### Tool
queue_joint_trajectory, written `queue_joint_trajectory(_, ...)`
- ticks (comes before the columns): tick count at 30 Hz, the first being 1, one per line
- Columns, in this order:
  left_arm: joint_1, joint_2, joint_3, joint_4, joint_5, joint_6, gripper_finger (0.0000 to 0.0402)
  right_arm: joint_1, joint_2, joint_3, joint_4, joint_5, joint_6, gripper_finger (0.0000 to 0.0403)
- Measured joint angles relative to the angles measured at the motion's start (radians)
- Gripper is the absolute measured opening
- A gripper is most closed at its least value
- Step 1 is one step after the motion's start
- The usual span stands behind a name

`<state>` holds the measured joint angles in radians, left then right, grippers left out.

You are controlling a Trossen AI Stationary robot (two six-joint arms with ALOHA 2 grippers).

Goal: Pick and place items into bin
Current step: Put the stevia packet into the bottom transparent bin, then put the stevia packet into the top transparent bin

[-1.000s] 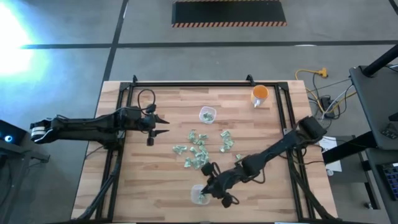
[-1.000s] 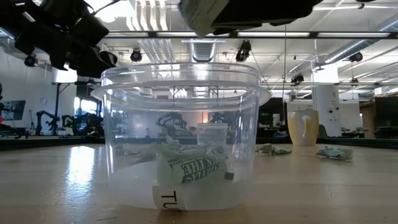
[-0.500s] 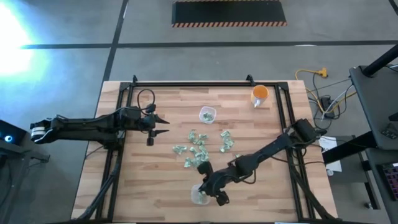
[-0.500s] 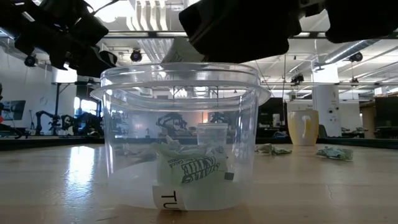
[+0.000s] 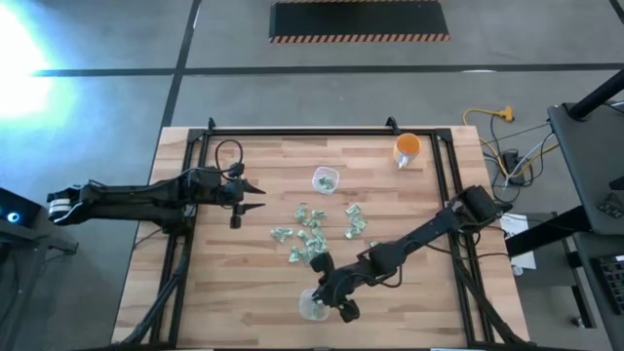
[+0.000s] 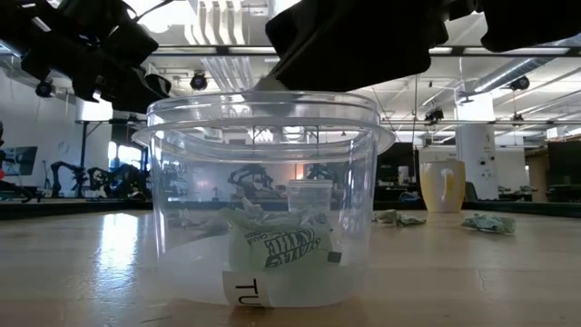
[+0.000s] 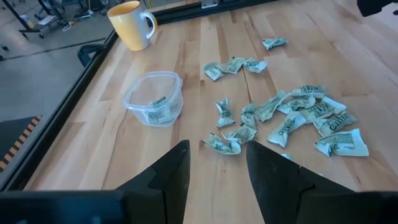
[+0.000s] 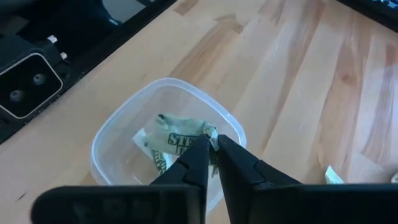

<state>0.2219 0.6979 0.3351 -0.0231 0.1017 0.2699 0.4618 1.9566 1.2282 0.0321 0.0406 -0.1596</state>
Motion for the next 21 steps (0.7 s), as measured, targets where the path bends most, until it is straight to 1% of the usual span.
queue_joint_trajectory(7, 0.0, 0.003, 0.0, -0.005, 0.0, -0.001, 0.0142, 0.0, -0.002, 0.001, -0.002, 0.001, -0.027, 0.0071)
queue_joint_trajectory(11, 0.0, 0.032, 0.0, -0.061, 0.006, -0.001, 0.0142, 0.0, -0.019, 0.018, -0.026, 0.003, -0.032, 0.0083)
queue_joint_trajectory(13, 0.001, 0.066, -0.001, -0.082, 0.04, -0.002, 0.0142, 0.0, -0.035, 0.033, -0.058, 0.003, -0.03, 0.0087)
queue_joint_trajectory(18, -0.001, 0.185, -0.002, -0.047, 0.227, -0.038, 0.0142, 0.005, -0.086, 0.047, -0.167, 0.007, 0.022, 0.0091)
queue_joint_trajectory(21, -0.011, 0.263, -0.002, 0.0, 0.267, -0.063, 0.0142, 0.005, -0.113, 0.047, -0.216, 0.013, 0.068, 0.0089)
